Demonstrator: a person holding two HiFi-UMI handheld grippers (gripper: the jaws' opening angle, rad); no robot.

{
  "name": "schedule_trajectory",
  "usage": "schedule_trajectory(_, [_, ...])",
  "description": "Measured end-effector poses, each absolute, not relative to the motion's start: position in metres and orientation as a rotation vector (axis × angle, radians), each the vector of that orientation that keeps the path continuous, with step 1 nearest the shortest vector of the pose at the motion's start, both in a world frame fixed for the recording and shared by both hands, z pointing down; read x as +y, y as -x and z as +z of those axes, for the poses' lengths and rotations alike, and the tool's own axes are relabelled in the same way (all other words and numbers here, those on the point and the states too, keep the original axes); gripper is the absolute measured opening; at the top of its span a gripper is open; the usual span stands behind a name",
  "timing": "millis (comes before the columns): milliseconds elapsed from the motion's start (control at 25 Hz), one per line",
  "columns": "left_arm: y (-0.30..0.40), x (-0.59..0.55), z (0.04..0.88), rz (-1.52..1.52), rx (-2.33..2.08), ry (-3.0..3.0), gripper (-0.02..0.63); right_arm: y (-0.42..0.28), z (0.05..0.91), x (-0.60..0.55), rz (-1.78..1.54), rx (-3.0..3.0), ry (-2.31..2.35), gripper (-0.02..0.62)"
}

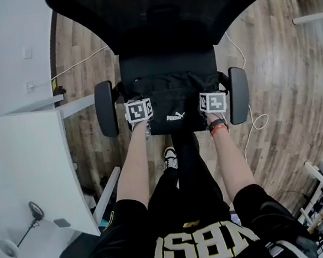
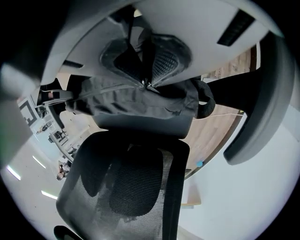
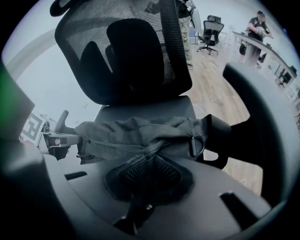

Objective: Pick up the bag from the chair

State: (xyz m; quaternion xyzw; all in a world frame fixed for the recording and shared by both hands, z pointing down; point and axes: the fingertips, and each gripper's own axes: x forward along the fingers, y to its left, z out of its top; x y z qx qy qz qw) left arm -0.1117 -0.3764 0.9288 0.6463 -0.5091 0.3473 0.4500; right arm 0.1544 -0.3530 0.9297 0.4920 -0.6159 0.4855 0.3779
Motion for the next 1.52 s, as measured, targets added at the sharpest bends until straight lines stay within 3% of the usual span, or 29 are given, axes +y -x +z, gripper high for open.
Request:
schedule_trajectory(680, [0.114,-0.381,0.796,0.651,-1.39,-1.79,0.057,-0.139,0.811,-0.362,1.037,-1.748,-1.366,0.04])
schedule_trajectory(1520, [0.119,-0.399,0.531,0.272,-1.597,-2.166,0.055,-0.131,0.564,-0.381,0.869,-2.149,-1.688,0.038])
